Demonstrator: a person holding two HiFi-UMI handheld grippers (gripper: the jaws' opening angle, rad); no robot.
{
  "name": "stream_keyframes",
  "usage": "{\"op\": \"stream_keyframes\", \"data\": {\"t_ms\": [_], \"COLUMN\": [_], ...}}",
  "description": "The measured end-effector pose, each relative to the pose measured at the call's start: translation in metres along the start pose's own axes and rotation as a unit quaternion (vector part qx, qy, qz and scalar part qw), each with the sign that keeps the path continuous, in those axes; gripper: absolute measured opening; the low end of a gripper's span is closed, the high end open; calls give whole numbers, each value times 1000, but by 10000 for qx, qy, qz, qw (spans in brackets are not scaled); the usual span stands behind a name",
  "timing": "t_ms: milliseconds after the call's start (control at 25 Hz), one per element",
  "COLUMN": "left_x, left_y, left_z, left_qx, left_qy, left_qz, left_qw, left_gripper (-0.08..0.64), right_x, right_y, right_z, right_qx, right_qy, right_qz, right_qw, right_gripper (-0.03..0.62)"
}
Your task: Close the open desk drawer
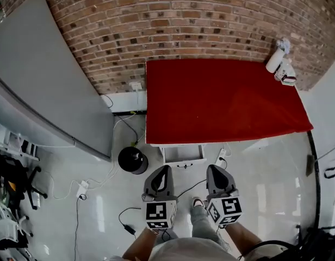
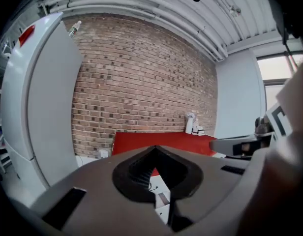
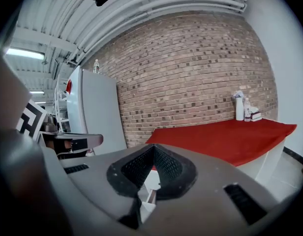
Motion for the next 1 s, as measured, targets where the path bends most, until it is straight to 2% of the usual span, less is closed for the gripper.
{"op": "stream_keyframes", "data": {"t_ms": [120, 280, 480, 640, 880, 1000], "left_x": [-9, -26, -52, -78, -136, -174], "left_y": [-13, -29, -32, -18, 10, 21], "left_z": [-7, -17, -17, -25, -49, -65], "left_qx": [401, 824, 1038, 1050, 696, 680], "left_qy": [133, 272, 355, 446, 478, 411], "left_qz": [104, 449, 558, 419, 86, 268], "left_qw": [9991, 9952, 9924, 9926, 9964, 9965], "left_gripper": [9, 9, 9, 9, 9, 9], "right_x": [-5, -11, -32, -68, -148, -197], "right_y": [-17, -35, -37, -33, -32, -34], "right_z": [-13, -26, -31, -45, -85, -103], "right_qx": [360, 735, 907, 874, 562, 458], "right_qy": [118, 256, 388, 614, 772, 887], "right_qz": [-47, 38, 246, 413, 400, 325], "right_qw": [9993, 9970, 9948, 9934, 9946, 9945], "right_gripper": [-2, -2, -2, -2, -2, 2]}}
Point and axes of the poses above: the fingertips, and each gripper's own axes: z backward along the fingers, y to its left, x out of its top, the point moved 8 cm from there along z, backward along the fingers, and after that the axes turned 5 degrees about -x, right-handed, at the moved point
